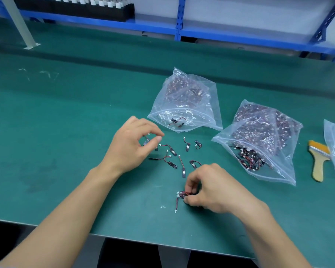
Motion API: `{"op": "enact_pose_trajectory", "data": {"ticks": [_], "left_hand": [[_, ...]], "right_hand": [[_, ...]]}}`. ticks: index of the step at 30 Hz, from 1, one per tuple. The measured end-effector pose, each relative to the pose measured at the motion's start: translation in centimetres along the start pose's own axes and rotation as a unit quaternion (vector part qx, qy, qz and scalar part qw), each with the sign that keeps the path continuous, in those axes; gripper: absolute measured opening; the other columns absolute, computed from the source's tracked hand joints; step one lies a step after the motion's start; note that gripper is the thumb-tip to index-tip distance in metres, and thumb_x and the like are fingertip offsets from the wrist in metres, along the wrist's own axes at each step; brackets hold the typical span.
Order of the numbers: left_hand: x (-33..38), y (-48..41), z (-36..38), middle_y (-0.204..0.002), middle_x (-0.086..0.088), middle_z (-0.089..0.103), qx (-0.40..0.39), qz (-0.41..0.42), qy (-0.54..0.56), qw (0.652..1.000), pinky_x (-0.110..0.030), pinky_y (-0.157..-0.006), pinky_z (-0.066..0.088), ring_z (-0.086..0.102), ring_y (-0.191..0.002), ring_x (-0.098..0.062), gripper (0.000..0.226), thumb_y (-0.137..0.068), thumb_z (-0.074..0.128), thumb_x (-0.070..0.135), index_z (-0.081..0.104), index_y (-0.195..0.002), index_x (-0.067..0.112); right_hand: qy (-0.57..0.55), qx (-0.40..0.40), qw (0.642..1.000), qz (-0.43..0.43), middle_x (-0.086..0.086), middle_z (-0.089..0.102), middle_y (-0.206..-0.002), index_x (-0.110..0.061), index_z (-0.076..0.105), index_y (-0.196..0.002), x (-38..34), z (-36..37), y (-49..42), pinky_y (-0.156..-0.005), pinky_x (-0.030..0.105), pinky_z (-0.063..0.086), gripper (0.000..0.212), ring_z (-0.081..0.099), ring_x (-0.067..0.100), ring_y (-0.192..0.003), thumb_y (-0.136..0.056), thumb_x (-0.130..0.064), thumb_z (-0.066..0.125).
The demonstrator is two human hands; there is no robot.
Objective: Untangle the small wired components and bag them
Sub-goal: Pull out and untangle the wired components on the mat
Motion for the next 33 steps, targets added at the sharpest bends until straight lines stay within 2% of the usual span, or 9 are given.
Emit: {"op": "enact_pose_trajectory", "data": {"ticks": [3,8,12,15,22,24,28,33], "left_hand": [[-1.0,-1.8,-0.3,-0.096,0.016,0.07,0.021,-0.02,0.006,1.0,-0.026,-0.077,0.044,0.055,-0.087,-0.02,0.007,-0.089,0.069,0.019,0.074,-0.09,0.024],[-2.9,-4.5,0.3,-0.09,0.02,0.066,0.038,-0.043,-0.01,0.998,-0.024,-0.076,0.042,0.047,-0.078,-0.014,0.007,-0.089,0.07,0.021,0.074,-0.09,0.026],[-4.8,-4.9,0.7,-0.085,0.015,0.065,0.062,-0.071,-0.026,0.995,-0.029,-0.077,0.042,0.047,-0.076,-0.015,0.007,-0.089,0.07,0.021,0.074,-0.09,0.026],[-6.1,-4.3,0.9,-0.086,0.012,0.067,0.062,-0.101,-0.027,0.993,-0.035,-0.08,0.045,0.049,-0.077,-0.017,0.007,-0.09,0.068,0.021,0.074,-0.091,0.026],[-7.3,-4.0,0.9,-0.084,0.018,0.064,0.076,-0.13,-0.008,0.989,-0.028,-0.078,0.043,0.05,-0.078,-0.017,0.011,-0.089,0.067,0.023,0.073,-0.09,0.031],[-7.4,-3.9,1.1,-0.084,0.016,0.065,0.074,-0.138,-0.004,0.988,-0.027,-0.078,0.043,0.05,-0.078,-0.017,0.012,-0.089,0.067,0.022,0.073,-0.089,0.033],[-7.4,-3.9,1.3,-0.081,0.017,0.064,0.07,-0.145,0.001,0.987,-0.031,-0.079,0.044,0.05,-0.078,-0.017,0.011,-0.088,0.068,0.023,0.074,-0.089,0.032],[-7.3,-3.8,1.4,-0.081,0.014,0.065,0.067,-0.145,0.003,0.987,-0.033,-0.079,0.046,0.051,-0.078,-0.017,0.012,-0.088,0.068,0.023,0.072,-0.087,0.035]], "right_hand": [[-0.021,-0.018,1.0,-0.003,-0.014,0.068,-0.063,-0.025,0.066,-0.068,-0.1,-0.1,-0.2,-0.066,0.031,0.06,0.008,0.064,0.0,-0.056,-0.071,-0.026,0.073],[-0.067,-0.044,0.997,0.0,-0.004,0.069,-0.059,-0.016,0.066,-0.069,0.2,-0.3,-0.3,-0.063,0.039,0.063,0.006,0.069,0.011,-0.051,-0.072,-0.016,0.071],[-0.057,-0.048,0.997,-0.003,-0.005,0.068,-0.056,-0.017,0.065,-0.067,0.1,-0.5,-0.3,-0.058,0.031,0.061,0.007,0.068,0.01,-0.049,-0.072,-0.016,0.07],[-0.046,-0.046,0.998,0.009,-0.008,0.066,-0.052,-0.018,0.064,-0.064,0.1,-0.7,-0.5,-0.048,0.02,0.052,0.01,0.066,0.009,-0.046,-0.068,-0.014,0.072],[-0.097,-0.085,0.991,0.027,0.001,0.069,-0.054,-0.011,0.069,-0.065,0.2,-1.4,-1.1,-0.05,0.023,0.055,0.009,0.068,0.015,-0.049,-0.066,-0.003,0.071],[-0.12,-0.08,0.989,0.023,0.003,0.068,-0.053,-0.01,0.069,-0.063,0.1,-2.4,-1.4,-0.048,0.022,0.052,0.012,0.066,0.014,-0.046,-0.067,0.0,0.073],[-0.192,0.003,0.981,-0.005,0.008,0.068,-0.055,-0.012,0.068,-0.055,-0.4,-6.1,-2.7,-0.046,0.021,0.048,0.026,0.061,0.013,-0.042,-0.069,0.009,0.075],[-0.204,0.189,0.961,-0.01,0.008,0.069,-0.055,-0.005,0.071,-0.061,-0.5,-11.8,-7.3,-0.05,0.024,0.052,0.016,0.063,0.015,-0.045,-0.071,0.003,0.081]]}}
Point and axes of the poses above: each hand's wrist, its own y-axis away from the middle knuckle, its own z-axis out of the palm, x = y × z, the point moved 1 cm from there along -y, towards the middle knuckle
